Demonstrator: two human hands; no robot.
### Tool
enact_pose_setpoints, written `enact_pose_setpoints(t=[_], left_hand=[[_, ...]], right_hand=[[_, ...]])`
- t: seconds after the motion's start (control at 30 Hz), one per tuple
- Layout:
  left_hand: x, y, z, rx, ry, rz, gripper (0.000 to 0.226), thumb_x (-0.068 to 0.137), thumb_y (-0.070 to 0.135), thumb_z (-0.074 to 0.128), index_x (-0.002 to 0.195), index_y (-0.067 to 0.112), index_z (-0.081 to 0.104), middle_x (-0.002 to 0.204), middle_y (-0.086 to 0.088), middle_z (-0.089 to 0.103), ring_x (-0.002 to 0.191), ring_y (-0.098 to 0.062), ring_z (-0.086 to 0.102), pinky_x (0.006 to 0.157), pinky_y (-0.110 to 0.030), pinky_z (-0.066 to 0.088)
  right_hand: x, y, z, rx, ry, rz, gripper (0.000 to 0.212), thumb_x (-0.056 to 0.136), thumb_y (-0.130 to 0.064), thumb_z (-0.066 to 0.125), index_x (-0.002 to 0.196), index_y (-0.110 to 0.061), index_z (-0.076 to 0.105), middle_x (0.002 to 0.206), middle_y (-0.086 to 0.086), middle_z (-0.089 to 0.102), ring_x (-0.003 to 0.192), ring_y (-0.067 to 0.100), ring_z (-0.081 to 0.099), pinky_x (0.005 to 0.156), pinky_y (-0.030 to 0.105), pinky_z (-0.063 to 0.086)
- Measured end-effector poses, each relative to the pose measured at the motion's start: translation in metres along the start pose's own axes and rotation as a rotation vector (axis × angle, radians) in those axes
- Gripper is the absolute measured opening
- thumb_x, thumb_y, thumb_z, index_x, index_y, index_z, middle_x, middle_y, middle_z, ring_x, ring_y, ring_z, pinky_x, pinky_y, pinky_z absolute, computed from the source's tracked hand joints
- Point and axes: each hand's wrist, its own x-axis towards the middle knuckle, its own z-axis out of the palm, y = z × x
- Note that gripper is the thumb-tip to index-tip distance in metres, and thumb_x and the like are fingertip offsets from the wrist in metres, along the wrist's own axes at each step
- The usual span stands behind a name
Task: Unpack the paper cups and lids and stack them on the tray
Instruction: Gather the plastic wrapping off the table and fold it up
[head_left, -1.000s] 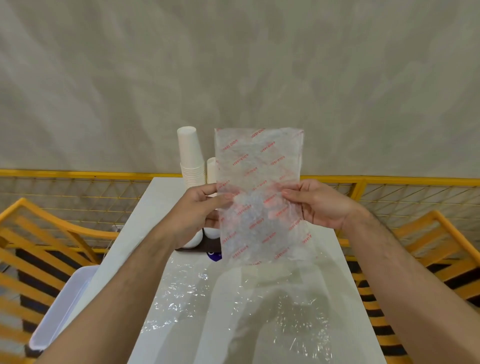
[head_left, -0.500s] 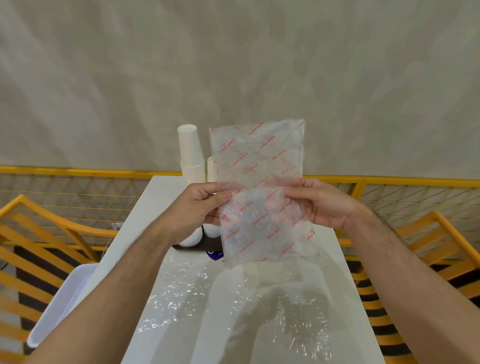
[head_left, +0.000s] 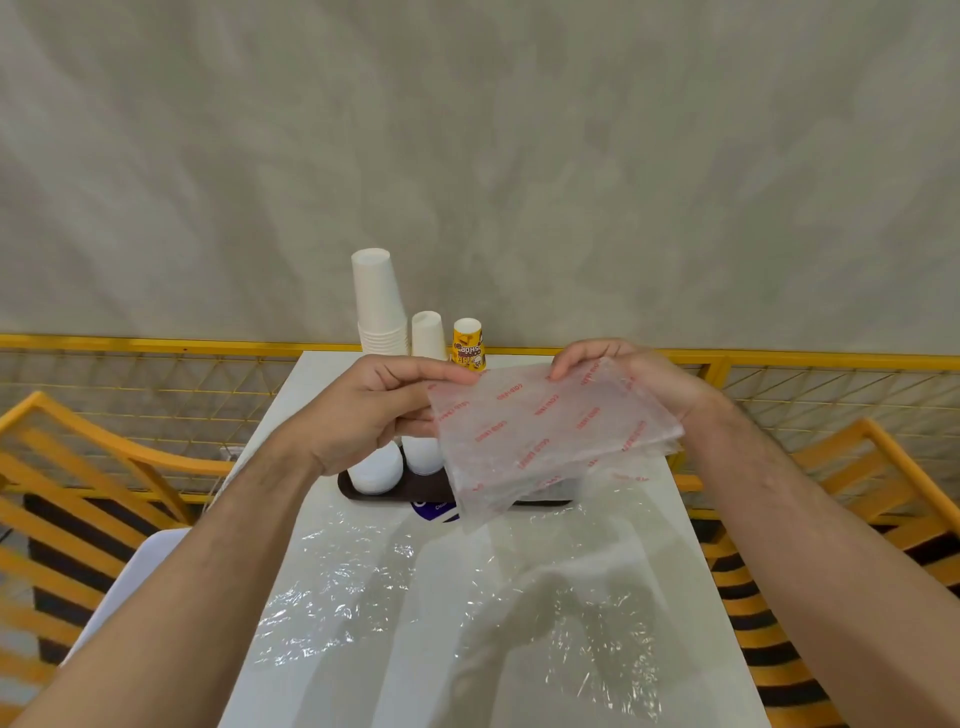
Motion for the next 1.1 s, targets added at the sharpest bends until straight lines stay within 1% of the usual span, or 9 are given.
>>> enact_pose_setpoints(t=[0.17, 0.3, 0.43, 0.5, 0.6, 0.77, 0.83, 0.93, 1.1], left_hand=[[-0.003, 0.003, -0.008, -0.193, -0.065, -0.046, 0.024, 0.081, 0.005, 0.060, 0.089, 0.011, 0.081, 0.096, -0.009, 0.076, 0.075, -0.019, 0.074, 0.064, -0.028, 0.059], [-0.001, 0.008, -0.012, -0.245, -0.222, -0.127, 0.052, 0.060, 0.046, 0.083, 0.097, 0.010, 0.079, 0.100, -0.013, 0.074, 0.082, -0.025, 0.072, 0.068, -0.038, 0.061], [0.001, 0.016, 0.008, -0.071, -0.267, -0.118, 0.025, 0.079, 0.005, 0.073, 0.099, 0.017, 0.080, 0.107, -0.006, 0.075, 0.098, -0.015, 0.070, 0.080, -0.025, 0.058], [0.001, 0.016, 0.013, -0.065, -0.207, -0.096, 0.034, 0.077, -0.006, 0.070, 0.097, 0.019, 0.081, 0.104, -0.003, 0.076, 0.094, -0.012, 0.072, 0.077, -0.021, 0.057], [-0.004, 0.012, 0.017, -0.098, -0.086, -0.038, 0.036, 0.073, -0.002, 0.066, 0.099, 0.020, 0.081, 0.109, 0.000, 0.075, 0.097, -0.010, 0.071, 0.077, -0.019, 0.057], [-0.004, -0.011, 0.027, 0.069, 0.272, 0.076, 0.035, 0.088, -0.001, 0.067, 0.111, 0.025, 0.075, 0.114, 0.002, 0.074, 0.103, -0.014, 0.070, 0.086, -0.025, 0.057], [-0.005, -0.025, 0.029, 0.159, 0.380, 0.091, 0.036, 0.091, 0.005, 0.068, 0.110, 0.036, 0.076, 0.114, 0.005, 0.072, 0.101, -0.014, 0.069, 0.091, -0.033, 0.054], [-0.011, -0.037, 0.033, 0.241, 0.403, 0.089, 0.036, 0.093, 0.012, 0.068, 0.110, 0.042, 0.074, 0.120, 0.008, 0.070, 0.110, -0.010, 0.066, 0.090, -0.034, 0.056], [-0.015, -0.022, 0.032, -0.103, 0.434, 0.079, 0.043, 0.086, 0.003, 0.071, 0.117, 0.028, 0.055, 0.100, -0.008, 0.076, 0.086, -0.021, 0.072, 0.067, -0.031, 0.057]], right_hand=[[0.007, -0.005, -0.005, -0.048, -0.069, -0.007, 0.033, 0.078, -0.001, 0.051, 0.069, -0.018, 0.079, 0.084, 0.002, 0.074, 0.078, 0.017, 0.070, 0.068, 0.025, 0.058], [0.012, -0.016, -0.002, -0.050, -0.097, 0.003, 0.031, 0.075, -0.003, 0.052, 0.070, -0.019, 0.078, 0.086, 0.003, 0.073, 0.076, 0.018, 0.070, 0.067, 0.025, 0.057], [0.017, -0.028, 0.014, -0.014, -0.170, 0.023, 0.022, 0.066, -0.004, 0.071, 0.085, -0.014, 0.078, 0.088, 0.007, 0.074, 0.078, 0.019, 0.072, 0.069, 0.026, 0.057], [0.021, -0.022, 0.017, 0.084, -0.138, 0.030, 0.049, 0.065, -0.029, 0.087, 0.111, -0.015, 0.075, 0.108, 0.013, 0.073, 0.103, 0.026, 0.072, 0.086, 0.036, 0.058], [0.023, 0.013, 0.023, 0.531, -0.098, 0.067, 0.088, 0.076, -0.070, 0.068, 0.141, -0.013, 0.056, 0.146, 0.018, 0.051, 0.139, 0.039, 0.044, 0.119, 0.056, 0.026], [0.014, 0.061, 0.050, 0.914, -0.267, -0.025, 0.122, 0.068, -0.082, 0.064, 0.156, -0.005, 0.029, 0.163, 0.021, 0.024, 0.151, 0.040, 0.020, 0.124, 0.058, 0.003], [0.015, 0.061, 0.052, 0.849, -0.202, -0.056, 0.112, 0.071, -0.072, 0.070, 0.153, -0.003, 0.035, 0.158, 0.021, 0.035, 0.147, 0.038, 0.032, 0.123, 0.057, 0.017], [0.017, 0.055, 0.051, 0.494, 0.067, -0.051, 0.053, 0.090, -0.031, 0.064, 0.135, -0.004, 0.058, 0.137, 0.018, 0.061, 0.127, 0.031, 0.059, 0.107, 0.048, 0.047], [0.019, 0.048, 0.041, 0.288, 0.145, 0.003, 0.039, 0.090, -0.017, 0.062, 0.124, 0.001, 0.064, 0.126, 0.016, 0.069, 0.116, 0.027, 0.067, 0.102, 0.041, 0.053]])
